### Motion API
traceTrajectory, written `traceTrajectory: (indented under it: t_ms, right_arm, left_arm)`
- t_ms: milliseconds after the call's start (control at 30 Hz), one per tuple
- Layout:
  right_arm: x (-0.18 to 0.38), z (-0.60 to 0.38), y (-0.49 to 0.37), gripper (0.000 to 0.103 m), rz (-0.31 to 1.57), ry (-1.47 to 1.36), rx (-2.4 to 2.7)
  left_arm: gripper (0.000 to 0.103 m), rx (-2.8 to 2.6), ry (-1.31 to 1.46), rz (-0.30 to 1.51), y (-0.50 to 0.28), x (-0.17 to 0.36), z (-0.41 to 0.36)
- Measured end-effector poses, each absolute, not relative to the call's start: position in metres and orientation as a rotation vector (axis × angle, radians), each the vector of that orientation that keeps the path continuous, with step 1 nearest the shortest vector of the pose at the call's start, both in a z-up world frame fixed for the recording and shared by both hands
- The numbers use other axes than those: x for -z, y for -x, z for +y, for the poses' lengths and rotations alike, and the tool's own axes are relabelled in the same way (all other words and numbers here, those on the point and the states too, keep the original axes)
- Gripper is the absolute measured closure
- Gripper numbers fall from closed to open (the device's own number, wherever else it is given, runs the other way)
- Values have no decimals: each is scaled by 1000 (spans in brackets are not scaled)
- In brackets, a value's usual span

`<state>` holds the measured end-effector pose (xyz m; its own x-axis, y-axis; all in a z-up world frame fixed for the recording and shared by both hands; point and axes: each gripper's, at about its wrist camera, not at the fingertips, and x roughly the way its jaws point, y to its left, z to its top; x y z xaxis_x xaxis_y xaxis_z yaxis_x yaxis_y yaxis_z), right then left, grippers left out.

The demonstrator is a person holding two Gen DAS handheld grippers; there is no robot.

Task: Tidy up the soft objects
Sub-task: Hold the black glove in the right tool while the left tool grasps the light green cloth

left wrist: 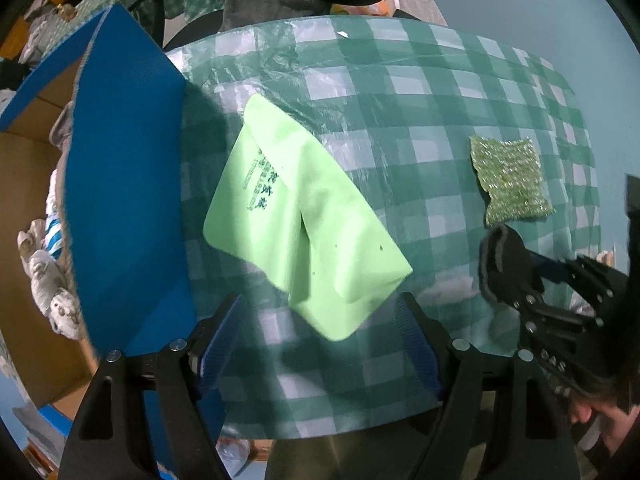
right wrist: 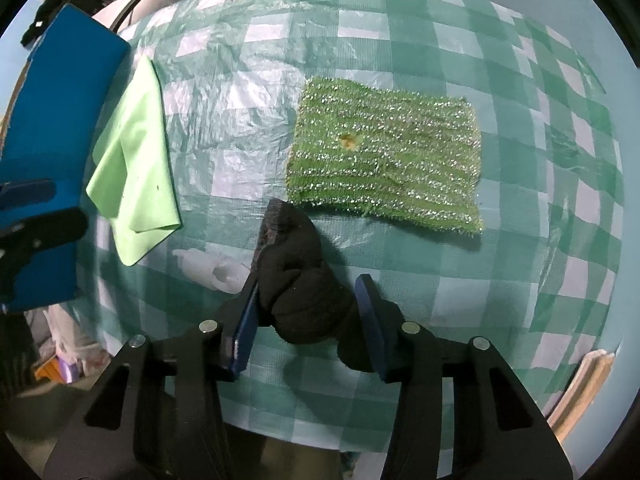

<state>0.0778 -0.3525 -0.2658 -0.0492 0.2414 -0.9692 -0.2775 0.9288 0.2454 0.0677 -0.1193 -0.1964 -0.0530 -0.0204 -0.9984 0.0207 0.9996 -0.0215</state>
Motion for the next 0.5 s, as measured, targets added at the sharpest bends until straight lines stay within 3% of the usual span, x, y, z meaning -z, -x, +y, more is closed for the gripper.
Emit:
traceTrajectory:
  t_ms: [500]
  right_arm:
    - [250,-370,-103,58,1537,-11,-413]
  left_arm:
    - [21,-38,43,1648,-116,232,-114]
